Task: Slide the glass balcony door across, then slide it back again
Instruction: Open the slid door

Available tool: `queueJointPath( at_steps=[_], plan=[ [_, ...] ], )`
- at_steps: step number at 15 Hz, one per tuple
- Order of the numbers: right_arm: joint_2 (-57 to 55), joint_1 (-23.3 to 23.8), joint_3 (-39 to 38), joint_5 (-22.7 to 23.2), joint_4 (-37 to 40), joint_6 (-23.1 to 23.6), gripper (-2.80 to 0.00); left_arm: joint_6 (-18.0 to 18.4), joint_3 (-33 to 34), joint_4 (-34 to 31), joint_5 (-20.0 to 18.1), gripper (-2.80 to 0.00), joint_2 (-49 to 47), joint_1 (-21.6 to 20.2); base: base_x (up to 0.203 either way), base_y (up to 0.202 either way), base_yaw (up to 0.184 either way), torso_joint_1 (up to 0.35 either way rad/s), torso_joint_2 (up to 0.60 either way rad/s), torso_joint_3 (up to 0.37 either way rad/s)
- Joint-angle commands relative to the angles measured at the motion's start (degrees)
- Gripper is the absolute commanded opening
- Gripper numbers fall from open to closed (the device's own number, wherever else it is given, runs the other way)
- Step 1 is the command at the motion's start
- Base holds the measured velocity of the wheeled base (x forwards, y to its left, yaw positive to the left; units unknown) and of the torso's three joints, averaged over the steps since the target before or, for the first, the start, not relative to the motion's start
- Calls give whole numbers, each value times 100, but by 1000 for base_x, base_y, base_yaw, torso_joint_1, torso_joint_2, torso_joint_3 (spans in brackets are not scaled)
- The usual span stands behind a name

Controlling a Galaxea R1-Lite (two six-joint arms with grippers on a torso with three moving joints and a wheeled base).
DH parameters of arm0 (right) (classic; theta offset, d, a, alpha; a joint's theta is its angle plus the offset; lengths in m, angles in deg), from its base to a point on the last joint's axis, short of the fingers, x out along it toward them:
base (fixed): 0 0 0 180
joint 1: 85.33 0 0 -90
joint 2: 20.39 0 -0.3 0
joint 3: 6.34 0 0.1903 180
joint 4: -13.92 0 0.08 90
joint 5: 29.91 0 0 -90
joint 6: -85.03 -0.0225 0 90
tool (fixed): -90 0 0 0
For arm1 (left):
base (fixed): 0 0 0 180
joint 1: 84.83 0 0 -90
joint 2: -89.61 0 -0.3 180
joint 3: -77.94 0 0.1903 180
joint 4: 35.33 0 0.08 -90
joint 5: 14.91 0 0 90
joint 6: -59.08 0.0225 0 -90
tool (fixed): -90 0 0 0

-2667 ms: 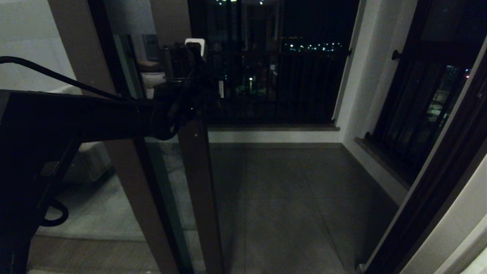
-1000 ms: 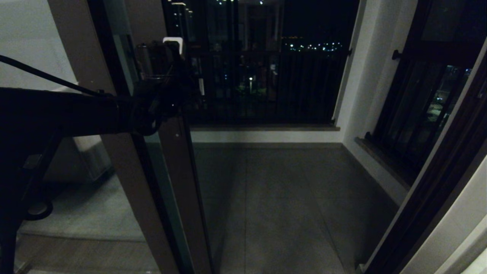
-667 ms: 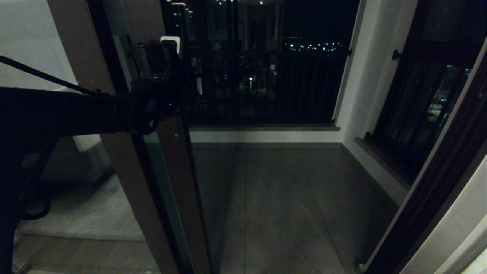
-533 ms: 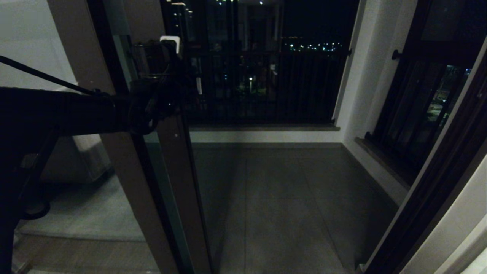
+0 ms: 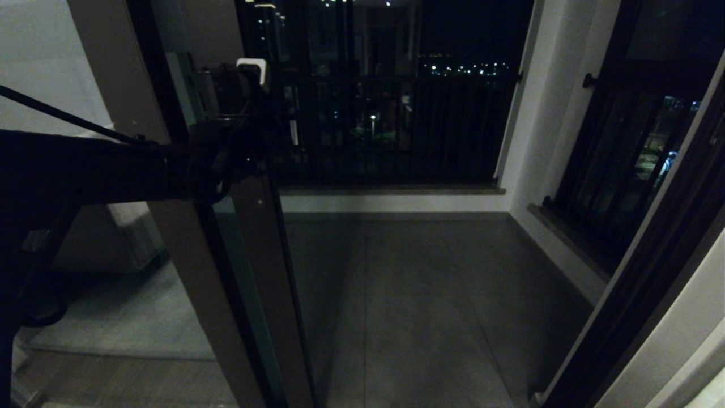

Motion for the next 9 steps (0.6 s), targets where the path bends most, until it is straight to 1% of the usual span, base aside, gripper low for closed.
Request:
queueJointPath(
  at_steps=[1, 9],
  plan=[
    [-5, 0, 0, 2, 0, 3, -280, -1, 6, 7, 35, -280, 7, -30, 0, 0, 0, 0, 0, 0],
    [-5, 0, 0, 2, 0, 3, -280, -1, 6, 7, 0, -280, 17, -118, 0, 0, 0, 0, 0, 0]
  ],
)
